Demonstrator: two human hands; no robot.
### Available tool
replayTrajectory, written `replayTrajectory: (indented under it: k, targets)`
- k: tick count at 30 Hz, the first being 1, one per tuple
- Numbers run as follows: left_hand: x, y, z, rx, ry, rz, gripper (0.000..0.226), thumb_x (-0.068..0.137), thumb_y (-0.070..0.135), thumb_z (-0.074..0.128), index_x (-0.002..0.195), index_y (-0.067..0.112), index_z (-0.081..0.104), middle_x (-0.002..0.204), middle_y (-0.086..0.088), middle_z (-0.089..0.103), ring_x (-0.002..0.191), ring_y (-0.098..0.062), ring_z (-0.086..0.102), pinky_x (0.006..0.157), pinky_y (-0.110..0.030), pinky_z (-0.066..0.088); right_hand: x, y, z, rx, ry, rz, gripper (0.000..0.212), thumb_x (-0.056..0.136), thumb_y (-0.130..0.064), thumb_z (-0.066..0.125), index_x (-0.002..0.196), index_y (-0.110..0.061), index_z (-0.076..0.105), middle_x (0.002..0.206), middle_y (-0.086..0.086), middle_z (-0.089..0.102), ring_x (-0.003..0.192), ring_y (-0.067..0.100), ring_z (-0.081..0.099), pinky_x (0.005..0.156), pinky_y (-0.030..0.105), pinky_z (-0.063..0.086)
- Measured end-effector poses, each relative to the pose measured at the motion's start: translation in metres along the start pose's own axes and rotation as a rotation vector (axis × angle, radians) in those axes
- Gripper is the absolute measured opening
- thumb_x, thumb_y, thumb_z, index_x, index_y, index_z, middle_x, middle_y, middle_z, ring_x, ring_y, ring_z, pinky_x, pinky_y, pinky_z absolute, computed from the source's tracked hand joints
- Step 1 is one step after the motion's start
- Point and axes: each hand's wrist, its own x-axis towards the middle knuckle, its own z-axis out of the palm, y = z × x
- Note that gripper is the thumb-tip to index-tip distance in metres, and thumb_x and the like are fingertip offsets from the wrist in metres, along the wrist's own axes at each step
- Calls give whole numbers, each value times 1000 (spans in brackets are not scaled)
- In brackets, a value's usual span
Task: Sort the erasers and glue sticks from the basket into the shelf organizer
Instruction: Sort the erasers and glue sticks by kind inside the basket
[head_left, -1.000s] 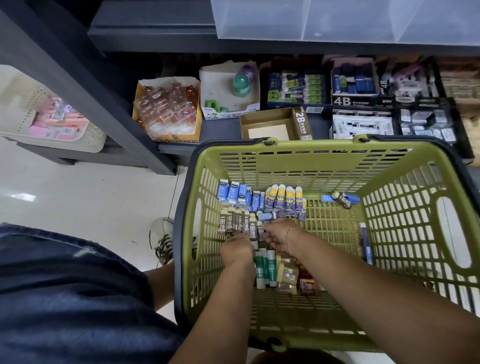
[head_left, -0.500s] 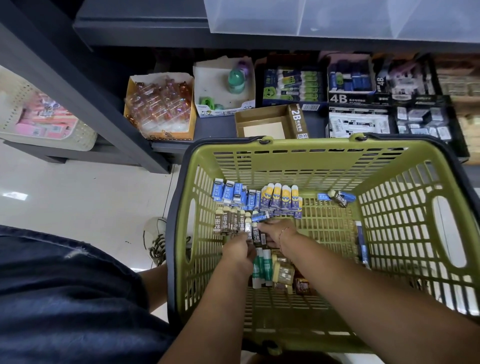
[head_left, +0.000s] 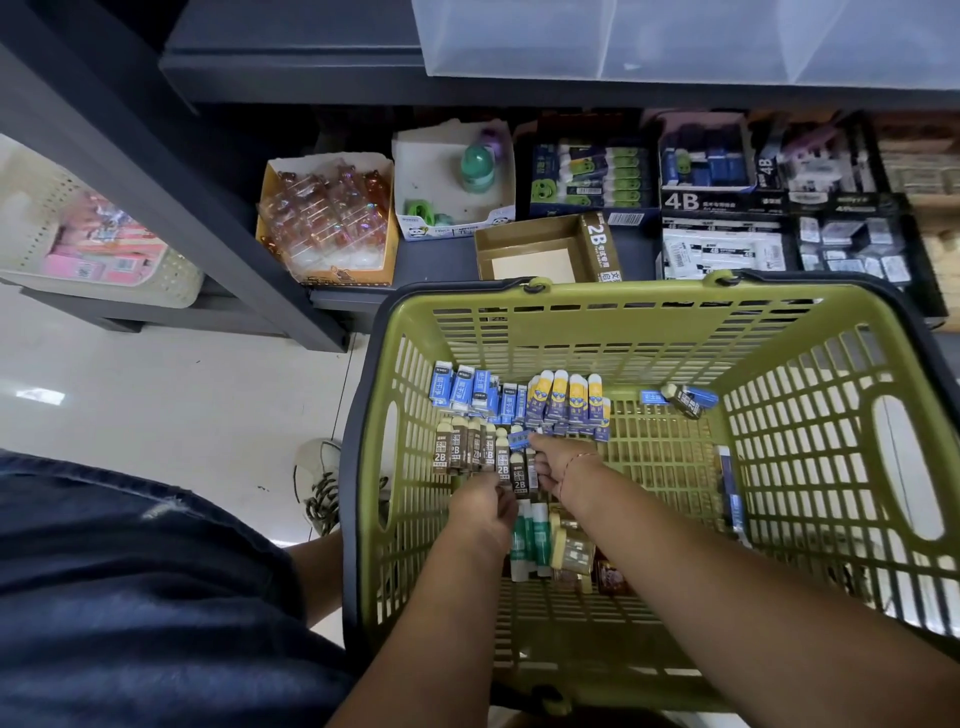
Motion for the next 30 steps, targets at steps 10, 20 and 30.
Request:
replayTrajectory:
  k: [10, 20, 30]
  targets:
    - [3, 0, 0, 4, -9, -33, 16, 99, 9, 49, 111, 4, 58, 67, -6, 42, 58, -13, 39, 63, -24, 47, -40, -50, 2, -680, 111, -663, 23, 88, -24, 66, 93, -2, 70, 94, 12, 71, 91, 28, 65, 81, 35, 53]
    - [8, 1, 0, -22, -14, -33, 23, 101, 8, 45, 78, 6, 48, 55, -3, 34, 51, -12, 29, 52, -21, 36, -33, -30, -15, -679, 101, -660, 29, 91, -12, 50, 63, -17, 56, 65, 5, 61, 65, 24, 59, 68, 34, 55]
    - [5, 3, 2, -5, 2, -3, 26, 101, 6, 43, 75, 6, 47, 61, -5, 35, 54, -13, 34, 55, -23, 36, -20, -5, -10, -1050, -14, -349, 40, 88, -37, 63, 61, -14, 46, 62, 0, 48, 53, 10, 44, 47, 22, 36]
